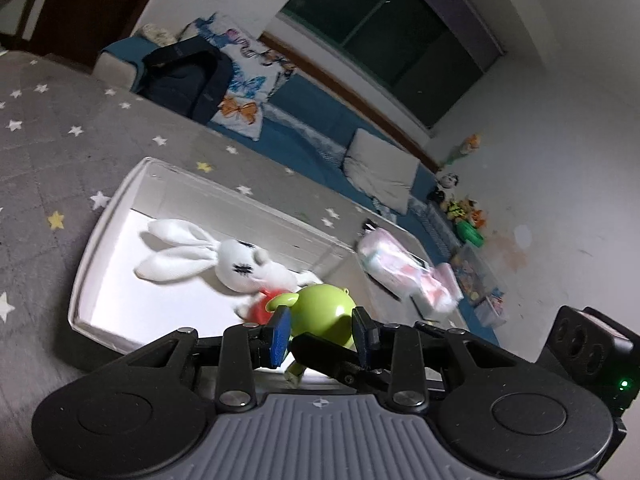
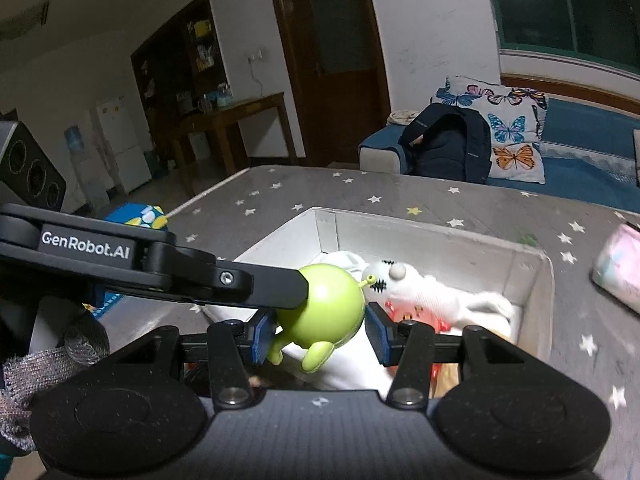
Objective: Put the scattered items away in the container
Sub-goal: 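Lift the green alien with the left gripper and carry it over the box, then lower the alien into the box and open the left gripper, then move the left gripper to the black-haired doll in red outfit, then close the left gripper around the doll's body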
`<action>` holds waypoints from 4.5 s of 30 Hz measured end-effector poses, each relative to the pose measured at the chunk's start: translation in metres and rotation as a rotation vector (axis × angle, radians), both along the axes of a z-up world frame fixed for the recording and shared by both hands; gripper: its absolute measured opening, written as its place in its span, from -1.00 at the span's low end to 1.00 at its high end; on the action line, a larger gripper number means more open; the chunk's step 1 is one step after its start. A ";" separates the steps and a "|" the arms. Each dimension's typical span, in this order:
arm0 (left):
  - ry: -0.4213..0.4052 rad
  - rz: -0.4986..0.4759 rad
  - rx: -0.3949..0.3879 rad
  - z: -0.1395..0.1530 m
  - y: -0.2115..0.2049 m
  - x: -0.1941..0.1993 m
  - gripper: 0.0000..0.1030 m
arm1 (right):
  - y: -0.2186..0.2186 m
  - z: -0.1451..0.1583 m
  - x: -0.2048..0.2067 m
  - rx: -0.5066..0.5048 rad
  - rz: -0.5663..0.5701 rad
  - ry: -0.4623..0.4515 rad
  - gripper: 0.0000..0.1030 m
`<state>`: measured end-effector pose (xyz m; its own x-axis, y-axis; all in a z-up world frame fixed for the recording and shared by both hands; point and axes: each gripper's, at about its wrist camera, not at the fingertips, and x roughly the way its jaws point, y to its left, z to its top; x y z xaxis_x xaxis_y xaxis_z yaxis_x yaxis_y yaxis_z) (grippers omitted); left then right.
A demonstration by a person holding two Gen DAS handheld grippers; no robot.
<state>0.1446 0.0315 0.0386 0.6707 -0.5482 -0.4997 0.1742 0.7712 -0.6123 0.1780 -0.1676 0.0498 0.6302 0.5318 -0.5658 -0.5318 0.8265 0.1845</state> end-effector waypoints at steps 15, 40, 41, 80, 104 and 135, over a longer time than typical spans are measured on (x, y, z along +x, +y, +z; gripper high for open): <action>0.132 0.051 -0.038 -0.034 0.023 0.051 -0.31 | 0.028 -0.028 0.066 -0.081 0.050 0.130 -0.05; 0.205 0.081 0.024 -0.056 0.023 0.071 -0.31 | 0.060 -0.053 0.102 -0.238 0.089 0.233 -0.05; 0.204 0.081 0.024 -0.056 0.023 0.071 -0.31 | 0.060 -0.053 0.102 -0.237 0.088 0.234 -0.05; 0.067 0.106 0.036 -0.016 0.043 0.003 -0.31 | 0.024 -0.006 0.033 -0.126 0.062 0.074 0.24; 0.110 0.159 -0.015 -0.046 0.074 -0.068 -0.31 | 0.043 -0.043 -0.056 -0.063 0.103 0.117 0.74; 0.138 0.210 -0.137 -0.077 0.091 -0.072 -0.29 | 0.075 -0.069 -0.043 -0.073 0.040 0.186 0.77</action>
